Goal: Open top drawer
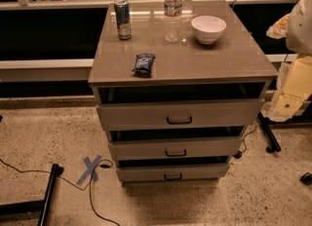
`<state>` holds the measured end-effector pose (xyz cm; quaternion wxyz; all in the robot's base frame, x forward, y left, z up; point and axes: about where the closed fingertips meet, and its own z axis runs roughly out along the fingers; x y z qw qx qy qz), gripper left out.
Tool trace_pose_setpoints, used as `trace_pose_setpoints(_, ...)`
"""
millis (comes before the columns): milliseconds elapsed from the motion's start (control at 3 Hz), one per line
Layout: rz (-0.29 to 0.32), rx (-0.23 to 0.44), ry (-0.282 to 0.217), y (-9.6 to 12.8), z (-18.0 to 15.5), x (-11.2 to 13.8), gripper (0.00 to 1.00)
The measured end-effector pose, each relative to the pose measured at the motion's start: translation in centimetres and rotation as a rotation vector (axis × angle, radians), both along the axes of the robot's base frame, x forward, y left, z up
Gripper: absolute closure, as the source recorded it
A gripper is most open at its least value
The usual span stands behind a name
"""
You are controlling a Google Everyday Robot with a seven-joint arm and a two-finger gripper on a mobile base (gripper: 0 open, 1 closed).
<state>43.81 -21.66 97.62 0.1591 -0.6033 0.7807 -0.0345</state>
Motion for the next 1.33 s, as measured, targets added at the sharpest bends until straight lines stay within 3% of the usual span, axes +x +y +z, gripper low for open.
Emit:
trace_pose_setpoints(333,0.000,0.000,0.000,0.0,0.0,0.0,0.00)
trace_pose_setpoints(667,0.002,0.034,0.019,-0.3,-2.2,1.0,0.00)
trace_pose_setpoints(1000,0.018,0.132,0.024,-0.7,-7.4,2.2,0.00)
trace_pose_setpoints(1333,0.062,0.219,-0.071,-1.6,-12.6,2.4,0.00)
